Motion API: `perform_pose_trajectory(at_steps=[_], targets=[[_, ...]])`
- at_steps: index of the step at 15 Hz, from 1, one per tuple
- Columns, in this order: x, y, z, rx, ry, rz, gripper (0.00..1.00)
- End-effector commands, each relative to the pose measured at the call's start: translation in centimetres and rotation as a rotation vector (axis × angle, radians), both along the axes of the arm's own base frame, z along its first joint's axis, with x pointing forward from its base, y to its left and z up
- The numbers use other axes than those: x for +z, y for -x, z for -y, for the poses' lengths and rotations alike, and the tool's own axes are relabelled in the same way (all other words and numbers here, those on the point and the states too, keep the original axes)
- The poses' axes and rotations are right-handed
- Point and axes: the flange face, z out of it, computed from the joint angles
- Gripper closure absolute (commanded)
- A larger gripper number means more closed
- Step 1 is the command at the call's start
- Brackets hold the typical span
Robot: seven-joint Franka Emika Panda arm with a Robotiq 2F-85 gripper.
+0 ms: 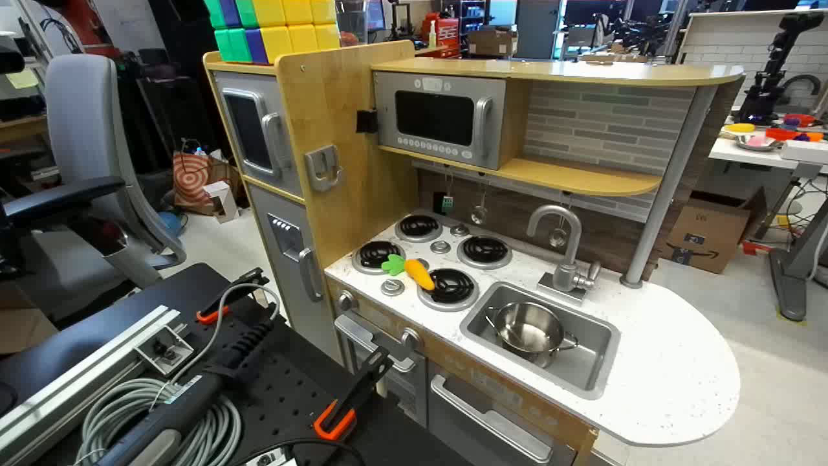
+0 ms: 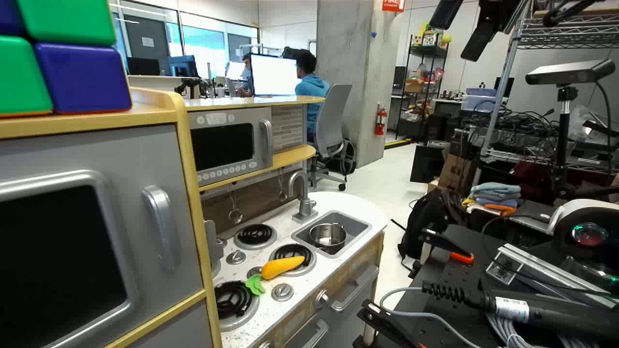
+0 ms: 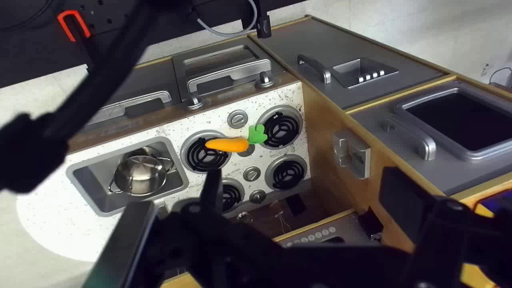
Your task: Put the carrot plush toy in the pot
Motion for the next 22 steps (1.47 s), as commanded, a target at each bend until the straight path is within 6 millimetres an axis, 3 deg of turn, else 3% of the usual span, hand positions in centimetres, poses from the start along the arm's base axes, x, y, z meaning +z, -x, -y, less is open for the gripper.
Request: perform_pose_trajectory(at_steps=[1, 4, 13, 15, 16, 18, 22], targets=[[0.0, 0.0, 0.0, 0.0, 0.0, -0.001, 0.0], [-2.5, -3.5, 0.2, -0.064, 0.013, 0.029, 0.0], [-14.8, -12.9, -0.7, -0.128, 0.071, -0.063, 0.0], [-15.5, -13.7, -0.6, -0.144, 0.087, -0.135, 0.0], [-15.5, -12.1, -0.5, -0.128, 0.074, -0.103, 0.0], [-16.2, -13.1, -0.7, -0.136, 0.076, -0.125, 0.0], [-15.3, -12.4, 1.5, 0.082, 0.237, -0.208, 0.0]])
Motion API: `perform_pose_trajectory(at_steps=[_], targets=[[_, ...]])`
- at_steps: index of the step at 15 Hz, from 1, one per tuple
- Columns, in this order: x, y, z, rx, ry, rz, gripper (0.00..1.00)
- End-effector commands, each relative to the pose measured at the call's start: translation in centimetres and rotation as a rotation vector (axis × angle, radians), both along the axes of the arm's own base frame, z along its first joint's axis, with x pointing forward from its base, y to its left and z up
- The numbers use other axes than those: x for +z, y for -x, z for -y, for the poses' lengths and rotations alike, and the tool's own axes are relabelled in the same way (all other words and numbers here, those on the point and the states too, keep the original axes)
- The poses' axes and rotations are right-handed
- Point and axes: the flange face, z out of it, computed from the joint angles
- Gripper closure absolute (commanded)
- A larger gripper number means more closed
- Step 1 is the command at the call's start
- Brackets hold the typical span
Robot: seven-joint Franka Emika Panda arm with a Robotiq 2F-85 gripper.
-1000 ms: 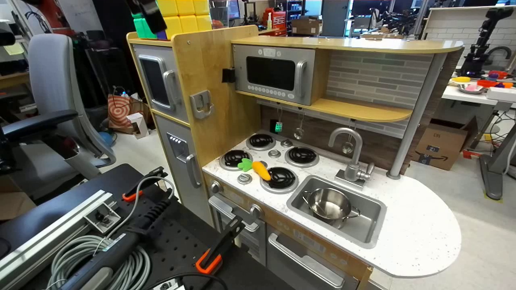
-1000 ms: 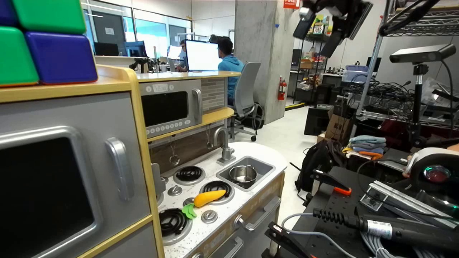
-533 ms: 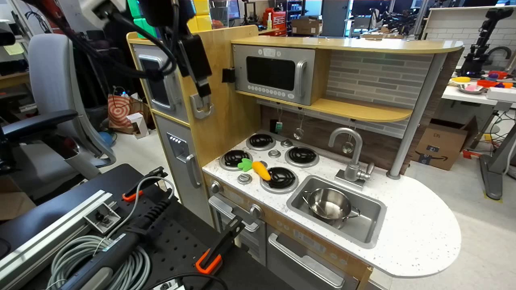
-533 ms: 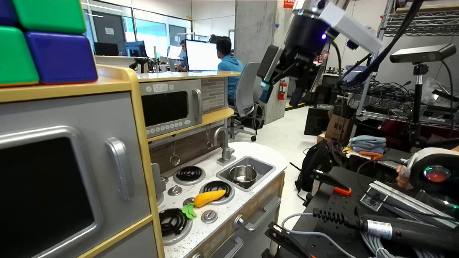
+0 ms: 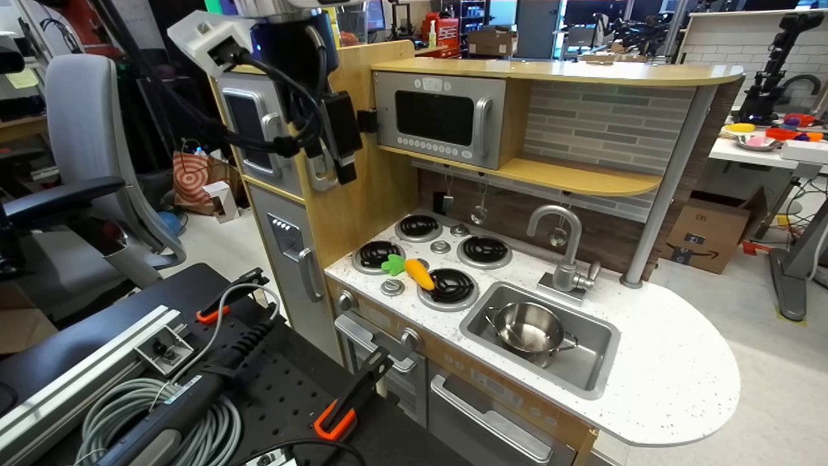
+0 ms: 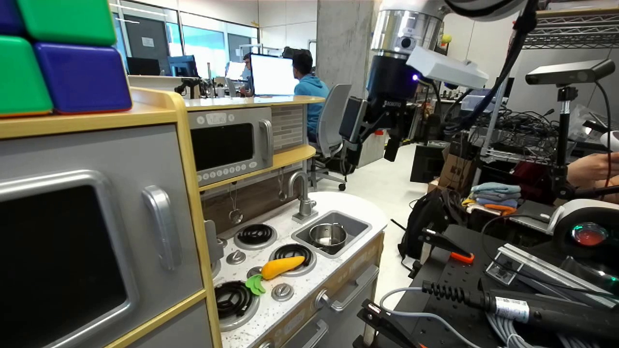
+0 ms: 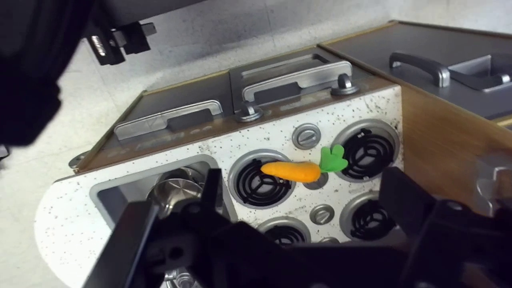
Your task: Put the carrot plush toy in the pot
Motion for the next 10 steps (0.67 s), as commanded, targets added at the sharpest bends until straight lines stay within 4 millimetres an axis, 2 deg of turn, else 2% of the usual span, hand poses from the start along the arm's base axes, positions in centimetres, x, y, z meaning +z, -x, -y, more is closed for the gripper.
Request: perform_pose_trajectory(at_steps=[1, 5, 10], targets=[[1.2, 0.5, 2.3, 0.162, 0.077, -0.094, 0.0], [0.9, 0.5, 4.4, 0.317, 0.194, -0.2, 0.0], [0.6, 0.2, 5.3, 0.515, 0.37, -0.257, 0.0]])
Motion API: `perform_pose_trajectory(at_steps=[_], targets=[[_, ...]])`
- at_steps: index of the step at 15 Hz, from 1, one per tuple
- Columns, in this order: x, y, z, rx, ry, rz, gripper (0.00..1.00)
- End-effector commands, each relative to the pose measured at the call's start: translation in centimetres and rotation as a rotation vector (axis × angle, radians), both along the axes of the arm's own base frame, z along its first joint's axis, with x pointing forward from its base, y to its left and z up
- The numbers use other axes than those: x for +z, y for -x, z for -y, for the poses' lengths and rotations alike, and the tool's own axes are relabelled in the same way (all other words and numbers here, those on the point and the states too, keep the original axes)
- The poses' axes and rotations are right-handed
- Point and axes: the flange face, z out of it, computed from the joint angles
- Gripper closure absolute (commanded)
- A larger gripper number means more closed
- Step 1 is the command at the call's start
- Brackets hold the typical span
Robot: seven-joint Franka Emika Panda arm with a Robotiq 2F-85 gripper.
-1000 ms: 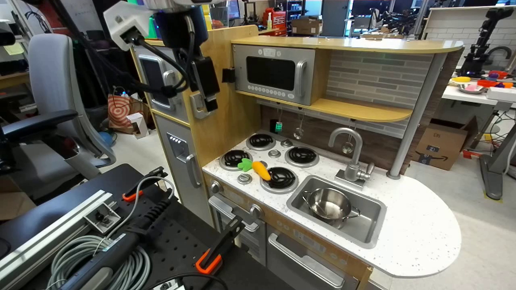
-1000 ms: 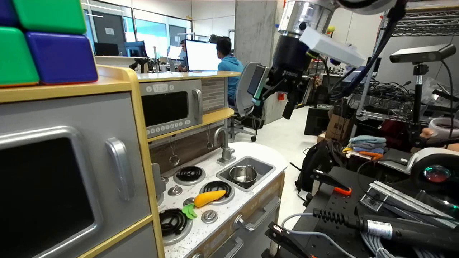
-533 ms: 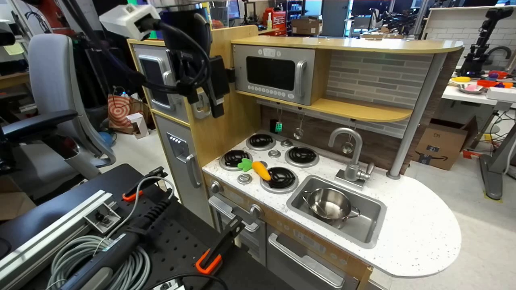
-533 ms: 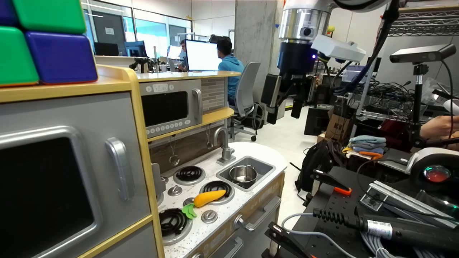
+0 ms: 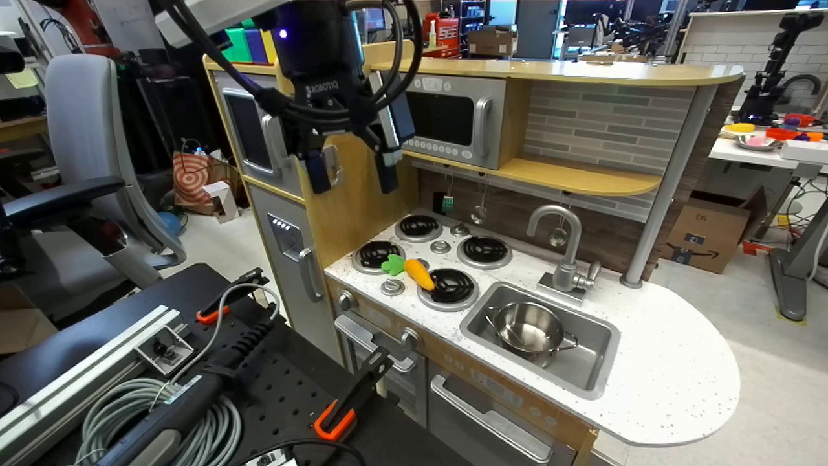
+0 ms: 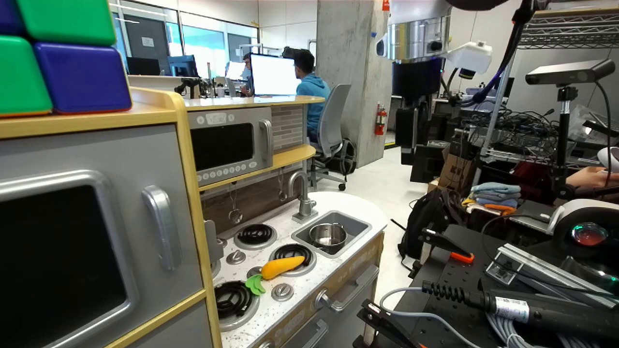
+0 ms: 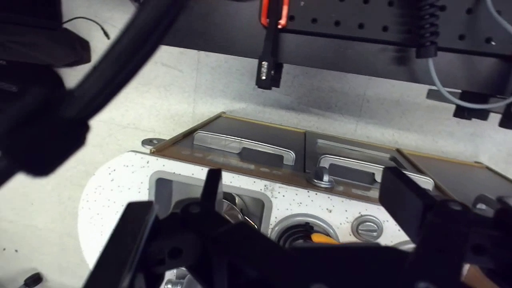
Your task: Put the carrot plush toy in the pot
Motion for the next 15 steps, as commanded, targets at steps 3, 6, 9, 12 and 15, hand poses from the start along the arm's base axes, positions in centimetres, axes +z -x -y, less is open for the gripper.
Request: perform_pose_trajectory(at_steps=[3, 6, 9, 12, 15], targets=[[-0.1, -0.1, 0.2, 0.114, 0.08, -0.014, 0.0], [-0.1, -0.1, 0.2, 0.117, 0.081, -0.015, 0.0], [-0.5, -0.7, -0.1, 0.176, 0.084, 0.024, 0.0], [-1.5, -2.9, -1.5, 0.198, 0.053, 0.069, 0.0], [-4.3, -5.4, -3.1, 0.164, -0.016, 0.068, 0.0]])
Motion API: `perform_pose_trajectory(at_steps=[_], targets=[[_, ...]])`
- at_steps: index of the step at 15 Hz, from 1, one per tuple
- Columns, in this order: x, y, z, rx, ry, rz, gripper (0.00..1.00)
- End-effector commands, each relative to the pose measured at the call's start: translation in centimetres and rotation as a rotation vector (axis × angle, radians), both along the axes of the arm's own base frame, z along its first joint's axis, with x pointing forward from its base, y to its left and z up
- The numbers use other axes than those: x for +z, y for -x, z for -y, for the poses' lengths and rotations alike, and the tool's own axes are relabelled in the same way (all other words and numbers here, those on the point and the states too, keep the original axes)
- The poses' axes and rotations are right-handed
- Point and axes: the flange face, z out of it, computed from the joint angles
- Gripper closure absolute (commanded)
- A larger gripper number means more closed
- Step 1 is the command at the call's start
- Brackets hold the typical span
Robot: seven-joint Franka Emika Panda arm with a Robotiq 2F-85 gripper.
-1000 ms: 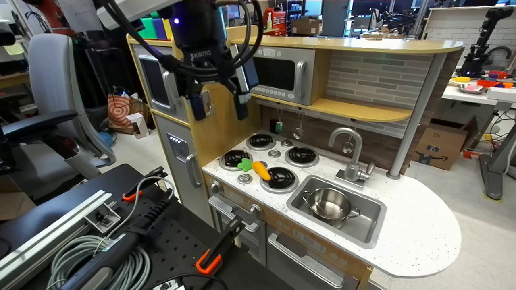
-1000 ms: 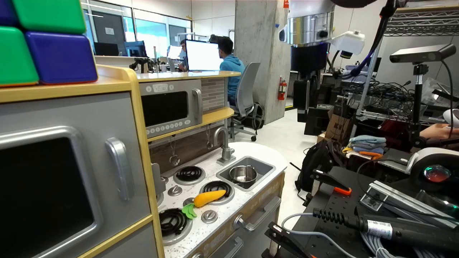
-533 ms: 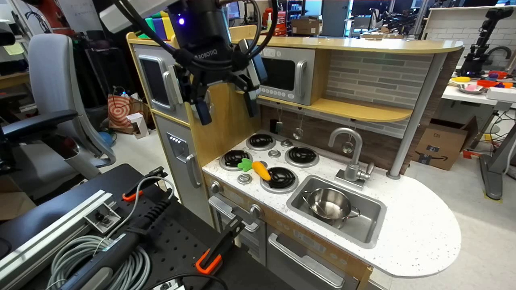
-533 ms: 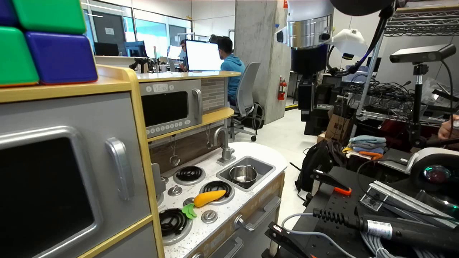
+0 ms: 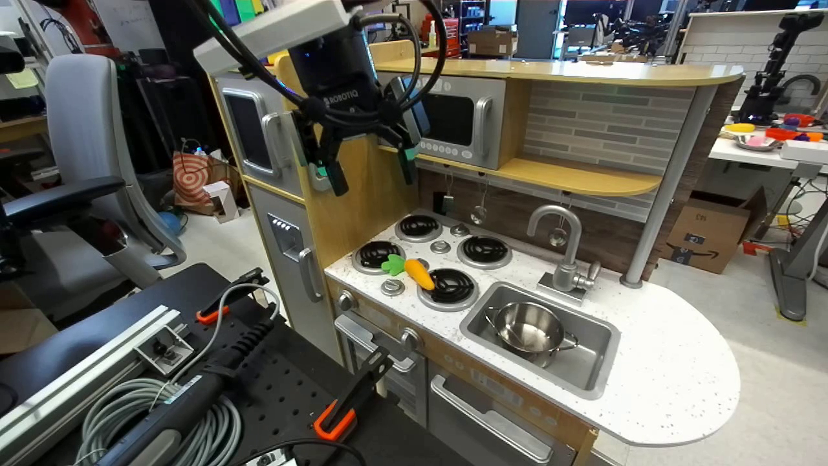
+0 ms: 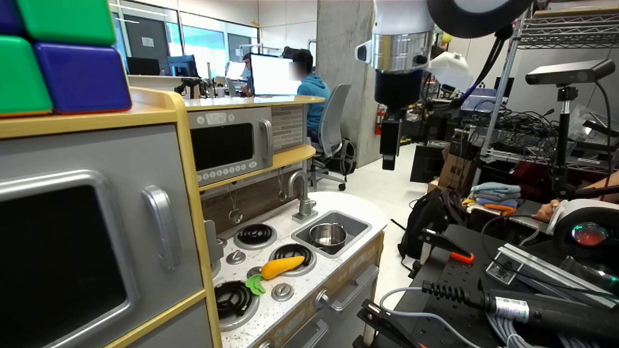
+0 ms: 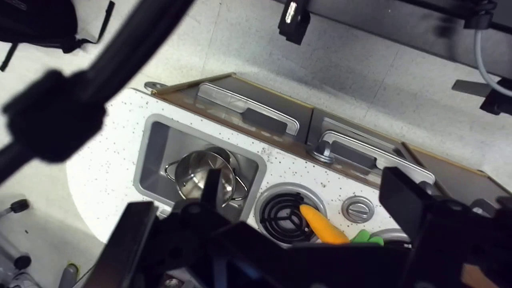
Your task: Put the carrot plush toy in the pot
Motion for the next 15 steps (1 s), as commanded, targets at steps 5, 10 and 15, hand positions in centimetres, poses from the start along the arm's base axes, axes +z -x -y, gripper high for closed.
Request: perform_pose_trajectory(at_steps=[5, 10, 15], targets=[[-8.2, -8.1, -5.0, -0.099, -0.051, -0.01, 0.0], [-11.3, -12.7, -7.8, -0.155, -0.059, -0.001, 0.0], [-12.4, -13.3, -8.8, -0.15, -0.046, -0.013, 0.0]])
